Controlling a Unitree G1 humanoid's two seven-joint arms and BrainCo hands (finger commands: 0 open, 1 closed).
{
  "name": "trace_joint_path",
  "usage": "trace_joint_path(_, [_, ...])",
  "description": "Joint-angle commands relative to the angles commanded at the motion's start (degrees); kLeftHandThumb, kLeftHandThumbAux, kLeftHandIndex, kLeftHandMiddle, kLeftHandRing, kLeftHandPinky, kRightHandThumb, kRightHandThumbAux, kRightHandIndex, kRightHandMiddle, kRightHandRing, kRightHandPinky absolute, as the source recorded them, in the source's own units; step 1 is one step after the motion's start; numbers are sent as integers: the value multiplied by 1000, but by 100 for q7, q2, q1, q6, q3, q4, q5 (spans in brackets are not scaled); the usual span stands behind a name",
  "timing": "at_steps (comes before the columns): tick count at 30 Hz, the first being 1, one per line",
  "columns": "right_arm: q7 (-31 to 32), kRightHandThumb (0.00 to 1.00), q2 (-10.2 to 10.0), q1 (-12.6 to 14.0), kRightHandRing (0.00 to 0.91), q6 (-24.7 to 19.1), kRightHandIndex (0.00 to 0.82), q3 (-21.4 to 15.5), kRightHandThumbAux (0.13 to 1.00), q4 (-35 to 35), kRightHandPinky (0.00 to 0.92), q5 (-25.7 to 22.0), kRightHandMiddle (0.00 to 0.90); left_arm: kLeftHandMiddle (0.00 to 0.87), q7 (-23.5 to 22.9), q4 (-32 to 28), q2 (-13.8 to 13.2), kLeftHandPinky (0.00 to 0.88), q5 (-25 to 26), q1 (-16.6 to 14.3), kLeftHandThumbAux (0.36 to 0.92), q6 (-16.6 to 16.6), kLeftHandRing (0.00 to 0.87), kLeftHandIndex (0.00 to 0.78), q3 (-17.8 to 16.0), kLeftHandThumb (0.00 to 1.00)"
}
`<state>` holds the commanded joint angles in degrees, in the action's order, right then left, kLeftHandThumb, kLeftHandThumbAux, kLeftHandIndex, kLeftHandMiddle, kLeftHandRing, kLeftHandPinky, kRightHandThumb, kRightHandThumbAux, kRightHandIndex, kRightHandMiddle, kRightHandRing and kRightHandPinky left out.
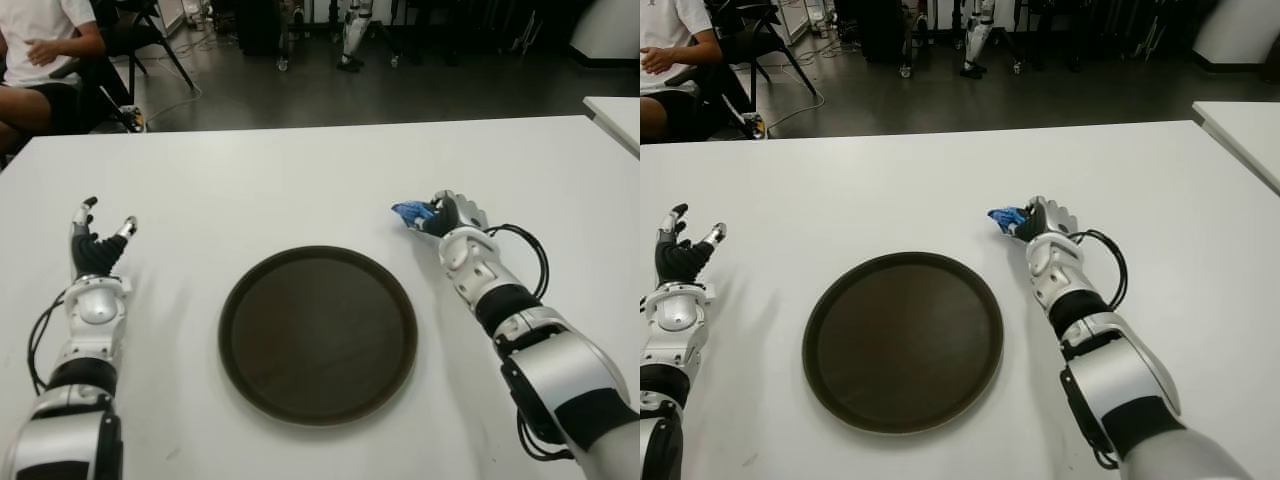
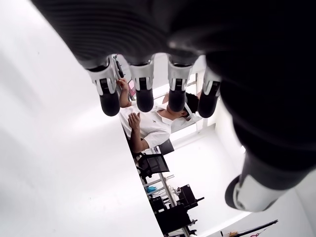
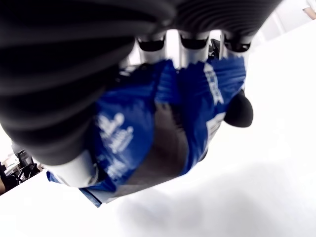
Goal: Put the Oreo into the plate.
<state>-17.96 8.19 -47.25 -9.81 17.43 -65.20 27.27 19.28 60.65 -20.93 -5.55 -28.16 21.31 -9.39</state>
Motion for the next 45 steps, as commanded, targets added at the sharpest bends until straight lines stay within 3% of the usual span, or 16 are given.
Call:
trace_joint_path(6, [-160, 699, -19, 99, 763, 361, 438, -249, 722, 112, 755, -221, 773, 0, -27, 23, -4, 0, 15, -5, 654, 9, 0, 0, 0, 0])
trace_joint_path(15, [116, 702, 42, 428, 776, 1625, 439, -725, 722, 452, 776, -832, 784, 0, -50, 72, -22, 0, -3, -12, 664, 26, 0, 0, 23, 0])
trace_joint_path(19, [630, 702, 106, 1067, 782, 1616, 440, -834, 722, 2006, 775, -1122, 791, 0, -45, 69, -13, 0, 5, -14, 663, 28, 0, 0, 19, 0])
trace_joint_path(23, [1433, 703, 50, 1751, 788, 1711, 440, -992, 719, 3501, 782, -1807, 795, 0, -80, 48, 16, 0, 54, -20, 661, 1, 0, 0, -7, 0])
trace_joint_path(27, [1937, 706, 69, 2137, 795, 1880, 441, -1021, 717, 4186, 796, -2175, 797, 0, -116, 17, 28, 0, 96, -10, 667, -18, 0, 0, -29, 0])
trace_joint_path(35, [2622, 707, -51, 2322, 815, 2132, 442, -1035, 714, 4565, 813, -2611, 813, 0, -170, 31, 10, 0, 99, -4, 680, 39, 0, 0, -24, 0])
trace_joint_path(45, [2744, 707, -125, 2142, 828, 2294, 441, -1113, 713, 4034, 820, -2522, 832, 0, -61, 147, -52, 0, -34, -43, 654, -1, 0, 0, 46, 0])
